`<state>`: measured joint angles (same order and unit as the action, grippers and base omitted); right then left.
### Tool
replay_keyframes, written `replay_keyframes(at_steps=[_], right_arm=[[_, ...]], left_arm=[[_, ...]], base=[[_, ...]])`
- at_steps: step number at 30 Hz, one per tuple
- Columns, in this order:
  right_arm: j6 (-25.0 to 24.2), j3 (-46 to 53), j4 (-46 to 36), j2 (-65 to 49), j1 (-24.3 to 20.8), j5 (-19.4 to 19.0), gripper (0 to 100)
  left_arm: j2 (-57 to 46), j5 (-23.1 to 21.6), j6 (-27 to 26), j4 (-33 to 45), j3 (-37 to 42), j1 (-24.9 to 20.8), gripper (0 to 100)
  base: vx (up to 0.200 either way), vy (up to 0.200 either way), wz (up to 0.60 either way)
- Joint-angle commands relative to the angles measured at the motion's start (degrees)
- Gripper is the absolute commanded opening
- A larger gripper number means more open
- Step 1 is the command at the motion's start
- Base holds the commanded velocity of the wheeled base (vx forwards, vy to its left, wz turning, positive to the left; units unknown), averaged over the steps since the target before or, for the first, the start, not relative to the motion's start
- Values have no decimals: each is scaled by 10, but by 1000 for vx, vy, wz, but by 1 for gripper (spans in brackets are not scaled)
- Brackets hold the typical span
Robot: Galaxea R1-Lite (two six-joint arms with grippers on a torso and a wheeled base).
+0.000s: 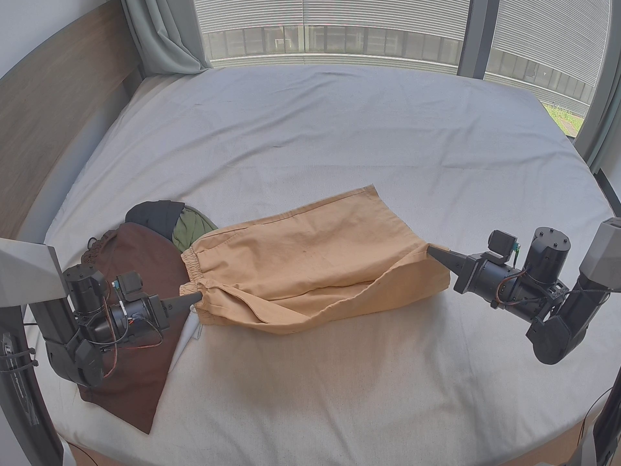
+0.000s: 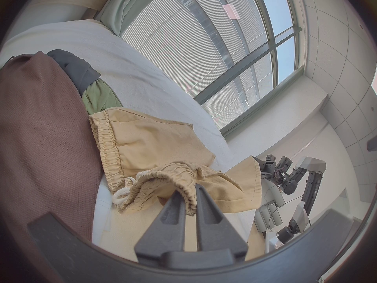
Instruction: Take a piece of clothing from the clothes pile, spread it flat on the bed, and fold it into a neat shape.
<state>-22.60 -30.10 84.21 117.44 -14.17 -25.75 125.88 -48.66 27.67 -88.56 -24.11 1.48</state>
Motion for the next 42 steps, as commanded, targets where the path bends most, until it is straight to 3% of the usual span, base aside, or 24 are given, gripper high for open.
replay_keyframes(at_steps=[1, 10, 18, 31, 42], right_arm=[[-1, -14, 1, 2, -4, 3, 0], [-2, -43, 0, 2, -4, 23, 0], [-3, -75, 1, 16, -3, 24, 0], [-3, -159, -10, 47, 0, 17, 0], [-2, -254, -41, 89, 0, 17, 0]], left_arm=[[0, 1, 0, 0, -2, 4, 0], [3, 16, 3, 0, -13, 2, 0], [3, 44, 20, 0, -23, -2, 0], [7, 45, 21, 0, -37, 0, 0], [9, 69, 55, 0, -56, 1, 0]], base=[[0, 0, 0], [0, 0, 0], [0, 0, 0], [0, 0, 0], [0, 0, 0]])
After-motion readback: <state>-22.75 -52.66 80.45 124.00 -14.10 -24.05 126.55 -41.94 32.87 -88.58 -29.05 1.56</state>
